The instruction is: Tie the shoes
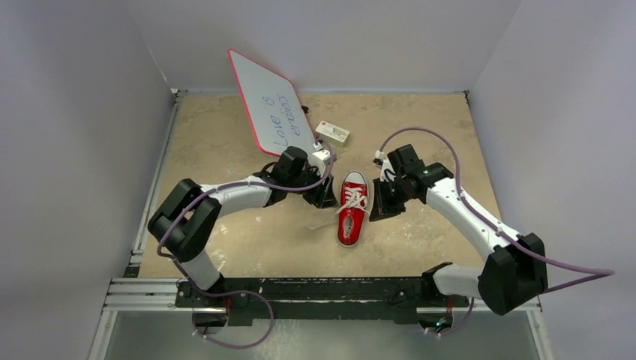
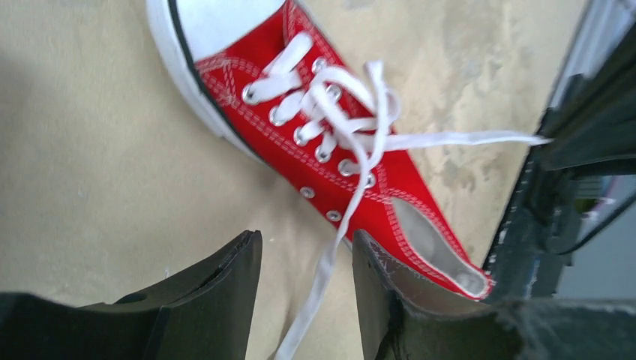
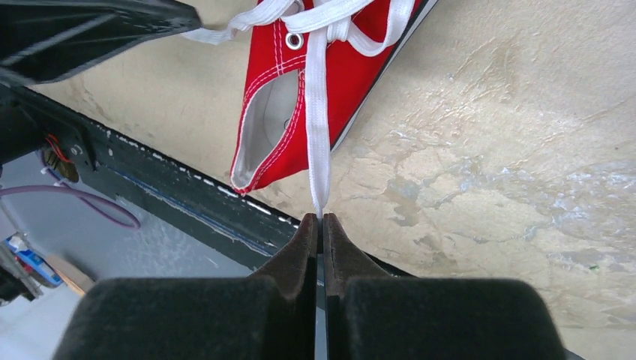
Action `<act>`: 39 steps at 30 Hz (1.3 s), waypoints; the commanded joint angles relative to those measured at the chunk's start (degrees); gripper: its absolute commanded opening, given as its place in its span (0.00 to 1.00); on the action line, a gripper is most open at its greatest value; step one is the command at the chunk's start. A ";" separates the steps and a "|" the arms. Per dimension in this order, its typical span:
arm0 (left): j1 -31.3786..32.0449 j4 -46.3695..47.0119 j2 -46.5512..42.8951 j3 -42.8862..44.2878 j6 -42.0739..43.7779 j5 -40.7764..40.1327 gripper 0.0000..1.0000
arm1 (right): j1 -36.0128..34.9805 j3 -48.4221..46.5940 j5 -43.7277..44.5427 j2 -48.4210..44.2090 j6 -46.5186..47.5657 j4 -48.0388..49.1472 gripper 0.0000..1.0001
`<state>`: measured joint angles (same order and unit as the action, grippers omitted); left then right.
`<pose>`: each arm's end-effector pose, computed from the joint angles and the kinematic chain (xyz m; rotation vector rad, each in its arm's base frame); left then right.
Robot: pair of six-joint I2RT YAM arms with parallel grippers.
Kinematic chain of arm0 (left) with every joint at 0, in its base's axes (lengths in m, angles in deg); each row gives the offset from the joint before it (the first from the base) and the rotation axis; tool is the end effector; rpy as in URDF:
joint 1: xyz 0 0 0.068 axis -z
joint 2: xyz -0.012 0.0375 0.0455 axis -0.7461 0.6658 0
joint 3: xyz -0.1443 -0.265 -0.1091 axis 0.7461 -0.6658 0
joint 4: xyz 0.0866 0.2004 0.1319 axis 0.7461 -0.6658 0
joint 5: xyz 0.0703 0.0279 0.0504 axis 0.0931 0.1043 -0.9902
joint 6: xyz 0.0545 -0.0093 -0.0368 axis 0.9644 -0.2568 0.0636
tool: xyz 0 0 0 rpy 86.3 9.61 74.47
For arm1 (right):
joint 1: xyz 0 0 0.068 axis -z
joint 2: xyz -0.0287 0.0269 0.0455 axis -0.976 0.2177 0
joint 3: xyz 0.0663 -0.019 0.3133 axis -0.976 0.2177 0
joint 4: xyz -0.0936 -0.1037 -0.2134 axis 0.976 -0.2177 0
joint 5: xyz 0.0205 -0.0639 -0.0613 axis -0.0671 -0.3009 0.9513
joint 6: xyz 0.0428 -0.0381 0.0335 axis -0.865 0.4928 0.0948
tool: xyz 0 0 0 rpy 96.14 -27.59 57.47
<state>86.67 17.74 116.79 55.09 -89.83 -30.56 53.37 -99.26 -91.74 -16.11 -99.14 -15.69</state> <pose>0.2687 -0.2490 0.2355 0.7701 2.1964 -1.1357 0.2041 0.1104 0.2855 -0.2200 2.7324 0.6915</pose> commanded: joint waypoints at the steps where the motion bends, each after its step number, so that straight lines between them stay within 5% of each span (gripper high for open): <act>1: 4.25 -5.25 -0.98 0.82 7.18 -9.57 0.48 | -0.13 -1.08 2.15 -2.45 -1.55 -0.93 0.00; 4: 6.04 -2.68 1.13 0.39 5.44 -11.63 0.48 | -0.16 -2.57 1.87 -1.63 -0.41 -2.71 0.00; 10: 7.78 -4.20 5.94 1.43 7.32 -15.53 0.32 | -0.19 -8.30 3.73 -3.50 2.52 -9.57 0.00; 17: 7.76 -11.74 3.88 1.36 7.97 -24.53 0.00 | -0.17 -12.46 7.22 -9.12 1.46 -17.73 0.00; 22: 7.77 -19.60 -5.56 1.30 4.03 -31.93 0.00 | -0.09 -12.63 21.17 -12.07 -6.95 -23.40 0.00; 26: 7.77 -24.93 -15.51 -1.58 -2.14 -39.52 0.00 | 1.67 -14.66 41.28 -8.31 -17.68 -29.43 0.00; 32: 7.74 -25.47 -25.27 -9.78 -10.14 -44.46 0.00 | 23.16 -9.24 35.00 -4.00 -18.93 -23.43 0.00; 39: 7.61 -25.04 -25.20 -12.82 -12.62 -47.49 0.00 | 26.97 -4.69 41.48 1.27 -17.09 -15.28 0.00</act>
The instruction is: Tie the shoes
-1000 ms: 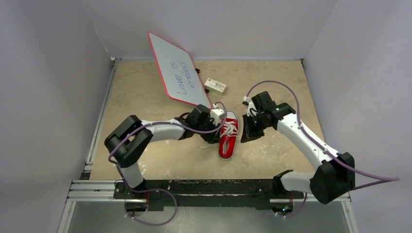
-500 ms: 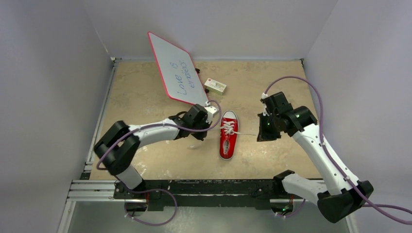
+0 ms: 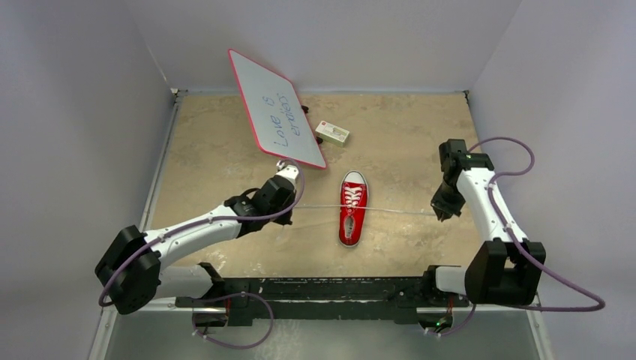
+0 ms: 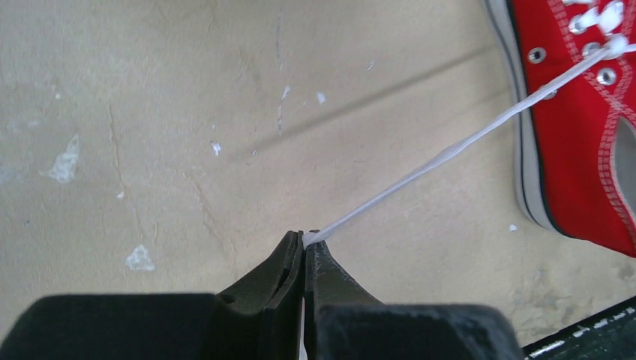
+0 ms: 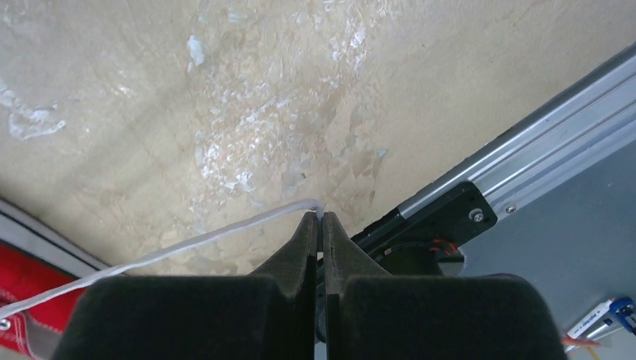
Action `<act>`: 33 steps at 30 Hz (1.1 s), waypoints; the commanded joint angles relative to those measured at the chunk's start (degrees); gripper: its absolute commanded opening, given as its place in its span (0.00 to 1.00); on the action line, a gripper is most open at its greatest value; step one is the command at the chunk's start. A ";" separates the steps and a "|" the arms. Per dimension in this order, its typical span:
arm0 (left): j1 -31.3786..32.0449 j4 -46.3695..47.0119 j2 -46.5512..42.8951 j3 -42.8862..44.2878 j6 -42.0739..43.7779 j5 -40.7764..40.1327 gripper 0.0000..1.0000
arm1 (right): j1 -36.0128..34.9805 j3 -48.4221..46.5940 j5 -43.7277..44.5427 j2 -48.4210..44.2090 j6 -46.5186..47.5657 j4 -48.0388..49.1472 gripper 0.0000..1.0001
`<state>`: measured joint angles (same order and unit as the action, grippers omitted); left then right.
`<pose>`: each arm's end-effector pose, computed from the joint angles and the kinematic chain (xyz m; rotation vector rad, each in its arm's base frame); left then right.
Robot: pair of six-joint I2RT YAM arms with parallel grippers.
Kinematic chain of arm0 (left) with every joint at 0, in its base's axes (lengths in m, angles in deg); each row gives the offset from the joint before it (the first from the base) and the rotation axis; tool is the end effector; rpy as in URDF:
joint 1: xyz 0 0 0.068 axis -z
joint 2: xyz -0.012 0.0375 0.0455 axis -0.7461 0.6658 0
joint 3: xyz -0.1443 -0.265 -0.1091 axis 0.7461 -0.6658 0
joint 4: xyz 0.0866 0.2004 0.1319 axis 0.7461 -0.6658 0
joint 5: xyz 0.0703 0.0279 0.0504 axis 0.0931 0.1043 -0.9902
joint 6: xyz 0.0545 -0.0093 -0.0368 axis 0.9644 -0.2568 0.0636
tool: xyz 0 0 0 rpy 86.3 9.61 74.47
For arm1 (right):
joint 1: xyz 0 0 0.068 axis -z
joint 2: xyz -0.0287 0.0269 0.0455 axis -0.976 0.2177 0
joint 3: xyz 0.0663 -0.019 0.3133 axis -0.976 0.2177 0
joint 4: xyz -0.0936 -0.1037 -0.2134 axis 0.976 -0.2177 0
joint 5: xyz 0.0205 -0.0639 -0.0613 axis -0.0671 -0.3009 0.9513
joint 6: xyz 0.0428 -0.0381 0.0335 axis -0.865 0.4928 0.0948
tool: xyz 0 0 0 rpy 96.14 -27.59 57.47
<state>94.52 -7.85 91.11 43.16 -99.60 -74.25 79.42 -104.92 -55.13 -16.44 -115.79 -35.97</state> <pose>0.1718 -0.1645 0.2508 0.3253 2.3921 -0.3595 0.2009 -0.0225 0.2991 0.9723 2.6448 -0.3037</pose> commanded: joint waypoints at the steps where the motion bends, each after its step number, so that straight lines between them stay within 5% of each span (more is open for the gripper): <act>1: -0.25 0.91 0.80 -1.12 -2.58 -3.85 0.00 | 1.30 0.76 6.75 2.81 -0.61 5.27 0.00; 12: -3.44 -0.07 3.07 -4.61 -8.10 -3.19 0.00 | 15.82 3.31 11.12 10.18 -3.78 9.73 0.00; 21: -4.33 -0.10 5.25 -6.43 -8.92 -0.09 0.00 | 19.49 4.02 12.85 17.79 -5.39 14.87 0.00; 25: -3.98 4.94 4.85 -6.66 -6.94 6.81 0.06 | 15.52 2.36 8.85 13.01 -0.86 17.07 0.00; 28: -1.65 5.46 3.97 -5.62 -5.80 5.39 0.35 | 11.14 1.96 3.99 8.21 1.06 15.83 0.71; 30: 0.36 5.91 2.15 -4.92 -4.92 4.67 0.51 | 9.55 2.19 2.35 5.05 2.17 14.50 0.92; 33: 3.24 8.99 -2.05 -4.00 -3.82 4.82 0.66 | 6.50 2.14 0.43 -0.19 6.46 15.22 0.99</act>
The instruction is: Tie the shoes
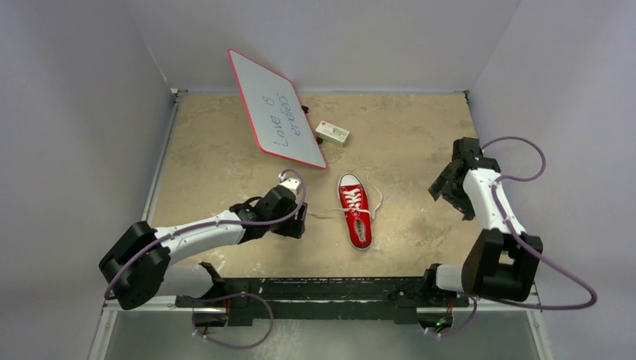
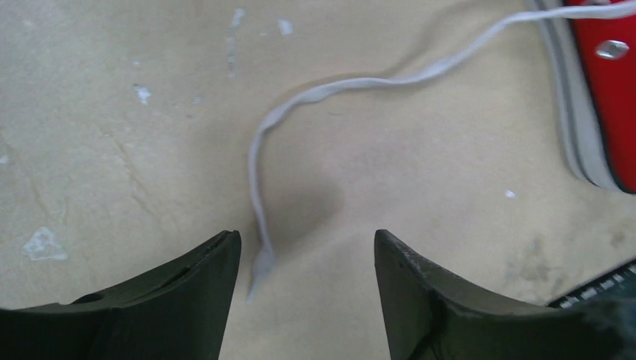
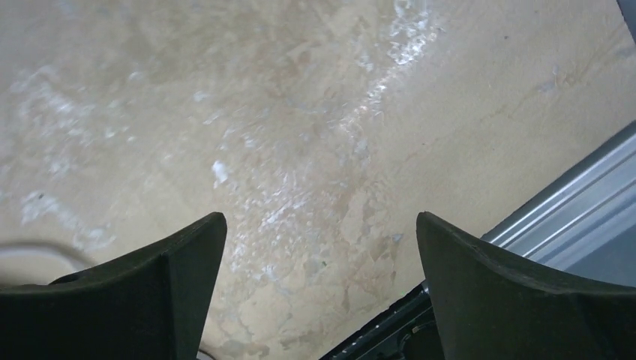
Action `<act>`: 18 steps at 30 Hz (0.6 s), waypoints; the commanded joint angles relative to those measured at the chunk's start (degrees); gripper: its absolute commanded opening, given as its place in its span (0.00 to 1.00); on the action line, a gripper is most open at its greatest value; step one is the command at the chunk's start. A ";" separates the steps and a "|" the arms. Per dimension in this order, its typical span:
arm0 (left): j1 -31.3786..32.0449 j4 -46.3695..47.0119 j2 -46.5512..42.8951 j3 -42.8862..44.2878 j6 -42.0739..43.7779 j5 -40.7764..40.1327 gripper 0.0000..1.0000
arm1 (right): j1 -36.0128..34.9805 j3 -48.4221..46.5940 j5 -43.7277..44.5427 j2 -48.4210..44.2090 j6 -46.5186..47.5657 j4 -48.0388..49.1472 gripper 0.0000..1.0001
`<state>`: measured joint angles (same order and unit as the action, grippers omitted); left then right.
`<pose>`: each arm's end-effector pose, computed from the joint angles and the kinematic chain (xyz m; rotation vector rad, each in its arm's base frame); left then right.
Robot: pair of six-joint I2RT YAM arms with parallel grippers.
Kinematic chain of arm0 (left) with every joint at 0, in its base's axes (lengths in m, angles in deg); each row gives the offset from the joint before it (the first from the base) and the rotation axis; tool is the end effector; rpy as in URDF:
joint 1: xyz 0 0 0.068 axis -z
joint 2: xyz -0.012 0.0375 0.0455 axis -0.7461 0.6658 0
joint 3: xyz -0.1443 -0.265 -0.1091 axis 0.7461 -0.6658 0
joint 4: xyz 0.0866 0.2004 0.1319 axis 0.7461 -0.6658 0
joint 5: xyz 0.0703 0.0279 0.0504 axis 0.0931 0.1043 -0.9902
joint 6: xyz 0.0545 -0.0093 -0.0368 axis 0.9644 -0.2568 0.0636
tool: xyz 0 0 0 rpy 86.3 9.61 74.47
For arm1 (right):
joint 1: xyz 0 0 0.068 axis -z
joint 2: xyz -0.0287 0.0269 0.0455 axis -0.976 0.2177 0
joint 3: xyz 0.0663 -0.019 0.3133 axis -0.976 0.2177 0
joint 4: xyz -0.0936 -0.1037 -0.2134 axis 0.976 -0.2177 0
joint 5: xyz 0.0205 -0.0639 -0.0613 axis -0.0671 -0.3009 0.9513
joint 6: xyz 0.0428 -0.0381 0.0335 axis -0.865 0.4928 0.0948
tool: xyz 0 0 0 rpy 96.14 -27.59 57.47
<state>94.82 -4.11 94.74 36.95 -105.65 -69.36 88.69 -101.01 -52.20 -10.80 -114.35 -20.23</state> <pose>0.1638 -0.1644 0.2083 0.2675 2.5407 -0.4195 0.2337 -0.0649 0.2705 1.1409 2.4657 -0.3700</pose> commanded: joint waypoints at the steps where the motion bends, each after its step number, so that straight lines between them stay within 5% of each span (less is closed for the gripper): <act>1: 3.19 7.23 -6.66 2.55 2.74 0.96 0.67 | -4.48 -1.93 -2.56 -7.26 6.14 -0.38 0.99; 5: 3.44 13.46 -3.14 6.76 9.19 5.22 0.63 | -9.71 -0.62 -8.84 -10.71 11.70 5.03 0.99; 9: 3.44 11.56 7.56 13.78 20.64 8.17 0.51 | -10.82 0.28 -29.02 -8.26 14.76 9.65 0.99; 12: 3.42 12.40 13.79 16.13 25.34 8.77 0.52 | -10.83 -0.33 -42.62 -2.70 16.56 9.32 0.99; 18: 3.41 18.82 17.65 14.01 23.80 12.76 0.58 | -10.83 0.42 -56.17 6.04 20.99 10.81 0.99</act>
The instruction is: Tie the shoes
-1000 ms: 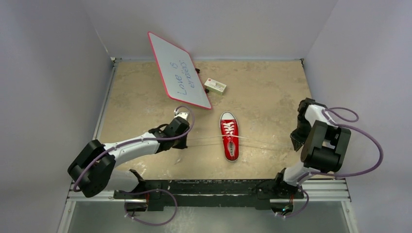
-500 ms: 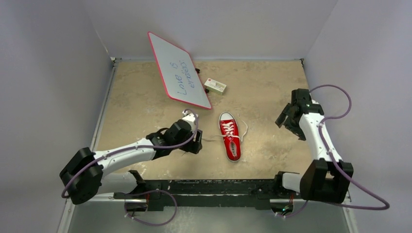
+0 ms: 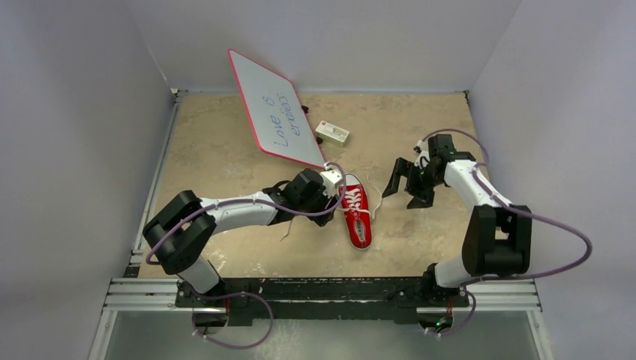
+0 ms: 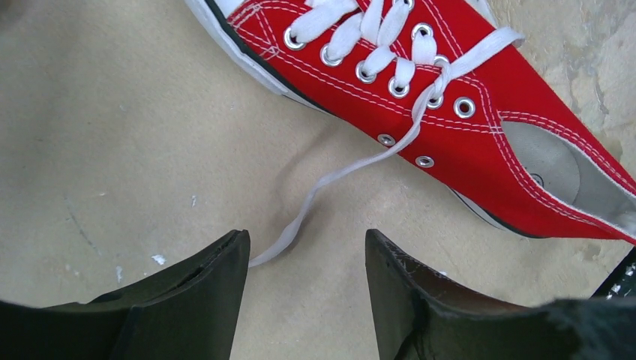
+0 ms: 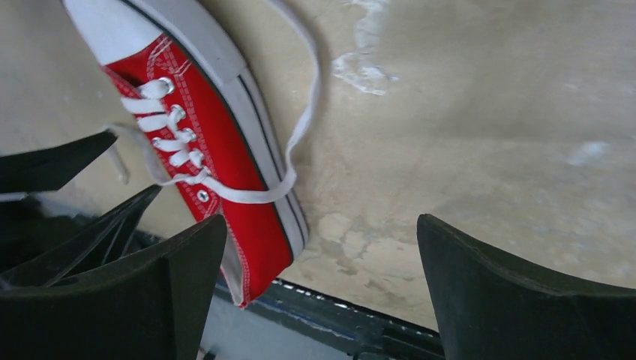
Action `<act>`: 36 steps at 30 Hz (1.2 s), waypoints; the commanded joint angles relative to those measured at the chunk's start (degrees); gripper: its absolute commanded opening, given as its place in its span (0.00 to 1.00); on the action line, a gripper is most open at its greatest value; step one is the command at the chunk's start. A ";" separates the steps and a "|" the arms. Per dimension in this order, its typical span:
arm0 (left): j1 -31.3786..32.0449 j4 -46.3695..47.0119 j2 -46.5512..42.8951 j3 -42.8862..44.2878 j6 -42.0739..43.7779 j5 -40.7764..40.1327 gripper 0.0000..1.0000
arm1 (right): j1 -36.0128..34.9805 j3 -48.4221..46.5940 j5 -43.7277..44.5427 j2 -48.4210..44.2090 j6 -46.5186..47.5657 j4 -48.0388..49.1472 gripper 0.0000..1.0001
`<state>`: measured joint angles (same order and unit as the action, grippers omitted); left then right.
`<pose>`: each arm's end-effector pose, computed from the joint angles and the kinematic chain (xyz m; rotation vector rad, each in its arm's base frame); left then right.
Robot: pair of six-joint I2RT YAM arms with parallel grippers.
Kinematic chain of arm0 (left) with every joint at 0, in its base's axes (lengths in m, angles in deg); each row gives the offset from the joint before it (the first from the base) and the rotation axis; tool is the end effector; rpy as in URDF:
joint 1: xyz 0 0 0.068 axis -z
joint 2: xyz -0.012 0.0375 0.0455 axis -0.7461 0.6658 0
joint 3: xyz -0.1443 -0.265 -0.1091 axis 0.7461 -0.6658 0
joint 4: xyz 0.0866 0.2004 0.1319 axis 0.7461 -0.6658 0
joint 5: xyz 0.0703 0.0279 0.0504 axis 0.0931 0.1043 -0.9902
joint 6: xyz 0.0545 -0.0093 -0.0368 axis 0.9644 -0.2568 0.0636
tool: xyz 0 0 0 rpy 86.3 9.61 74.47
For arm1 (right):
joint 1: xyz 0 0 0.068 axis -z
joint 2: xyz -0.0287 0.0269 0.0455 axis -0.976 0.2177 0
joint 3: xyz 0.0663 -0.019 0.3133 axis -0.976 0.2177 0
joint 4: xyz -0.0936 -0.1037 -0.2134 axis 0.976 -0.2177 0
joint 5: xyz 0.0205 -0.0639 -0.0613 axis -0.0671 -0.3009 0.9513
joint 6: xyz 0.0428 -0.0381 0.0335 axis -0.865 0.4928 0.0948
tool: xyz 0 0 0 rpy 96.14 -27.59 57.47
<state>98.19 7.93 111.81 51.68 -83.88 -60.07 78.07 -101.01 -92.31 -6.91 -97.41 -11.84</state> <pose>0.2144 -0.2589 0.2246 0.8353 2.2659 -0.5673 0.2691 0.0150 0.2613 0.3394 2.7065 0.5682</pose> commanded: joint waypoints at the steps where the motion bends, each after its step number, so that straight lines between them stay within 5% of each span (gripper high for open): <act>1: 0.02 7.68 1.51 -1.10 1.46 3.74 0.58 | -0.21 1.48 -19.69 2.65 3.10 4.58 0.99; 6: -0.20 13.95 6.50 -2.65 0.24 3.24 0.54 | -1.76 3.08 -25.10 8.33 3.49 6.00 0.99; 17: -0.89 22.22 3.90 -9.65 -3.96 3.42 0.10 | -7.26 5.93 -32.28 15.32 3.18 5.65 0.87; 29: -3.39 23.76 -1.21 -12.76 -7.21 10.54 0.09 | -14.35 12.70 -38.20 4.20 -17.75 26.38 0.91; 33: -4.95 21.32 0.19 -10.39 -6.95 13.68 0.06 | -14.11 2.43 -8.21 -2.79 -5.05 7.98 0.93; 36: -5.07 20.13 0.15 -8.93 -8.30 14.50 0.06 | -14.49 2.33 13.88 -10.55 3.06 8.44 0.93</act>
<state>93.77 27.86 111.81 39.05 -90.64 -49.21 63.60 -94.67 -108.46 -7.76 -104.64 0.62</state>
